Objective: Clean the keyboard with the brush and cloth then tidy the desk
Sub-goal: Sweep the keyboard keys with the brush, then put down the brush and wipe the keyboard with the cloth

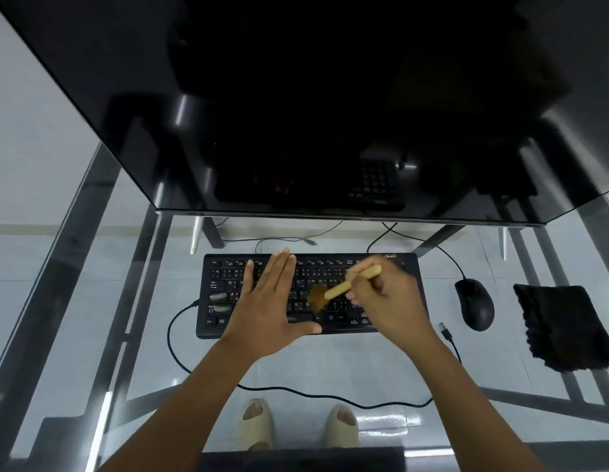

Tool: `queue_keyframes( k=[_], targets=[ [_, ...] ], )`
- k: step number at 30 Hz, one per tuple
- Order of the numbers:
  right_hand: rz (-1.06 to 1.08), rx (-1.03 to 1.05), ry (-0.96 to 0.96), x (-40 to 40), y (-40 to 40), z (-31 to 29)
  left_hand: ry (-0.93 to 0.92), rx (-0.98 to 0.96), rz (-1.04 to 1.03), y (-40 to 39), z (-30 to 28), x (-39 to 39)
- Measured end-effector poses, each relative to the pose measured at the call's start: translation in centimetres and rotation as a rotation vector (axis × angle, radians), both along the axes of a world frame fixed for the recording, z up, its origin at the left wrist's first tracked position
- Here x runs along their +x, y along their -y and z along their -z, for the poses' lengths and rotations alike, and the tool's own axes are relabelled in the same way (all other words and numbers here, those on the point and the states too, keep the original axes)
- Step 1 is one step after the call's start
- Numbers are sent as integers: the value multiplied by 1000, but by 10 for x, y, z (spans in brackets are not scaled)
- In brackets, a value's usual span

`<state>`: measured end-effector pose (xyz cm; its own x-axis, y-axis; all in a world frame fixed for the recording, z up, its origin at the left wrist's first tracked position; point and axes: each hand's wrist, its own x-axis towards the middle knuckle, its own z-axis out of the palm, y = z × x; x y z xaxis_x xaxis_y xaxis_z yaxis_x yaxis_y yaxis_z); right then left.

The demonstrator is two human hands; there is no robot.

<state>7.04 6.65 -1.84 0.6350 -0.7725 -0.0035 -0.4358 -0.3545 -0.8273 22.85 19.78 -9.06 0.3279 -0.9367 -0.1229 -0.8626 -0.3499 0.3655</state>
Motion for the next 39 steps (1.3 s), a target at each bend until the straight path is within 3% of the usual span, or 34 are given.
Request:
queue_keyframes(
  k=[4, 7, 9, 13, 20, 29, 39],
  targets=[
    [100, -270, 22, -12, 9, 3, 7, 12, 17, 11, -2, -7],
    [98, -119, 73, -22, 12, 9, 15, 42, 8, 14, 0, -10],
    [-1, -47, 24, -29, 11, 15, 20, 59, 4, 14, 1, -11],
    [98, -331, -118, -49, 27, 23, 9, 76, -14, 14, 0, -12],
    [126, -440, -349, -81, 48, 35, 69, 5, -15, 53, -12, -43],
    [609, -352, -352, -186, 98, 26, -18, -113, 247, 164, -53, -146],
    [672, -348, -511, -242, 92, 79, -33, 23, 431, 248, -34, -234]
  ],
)
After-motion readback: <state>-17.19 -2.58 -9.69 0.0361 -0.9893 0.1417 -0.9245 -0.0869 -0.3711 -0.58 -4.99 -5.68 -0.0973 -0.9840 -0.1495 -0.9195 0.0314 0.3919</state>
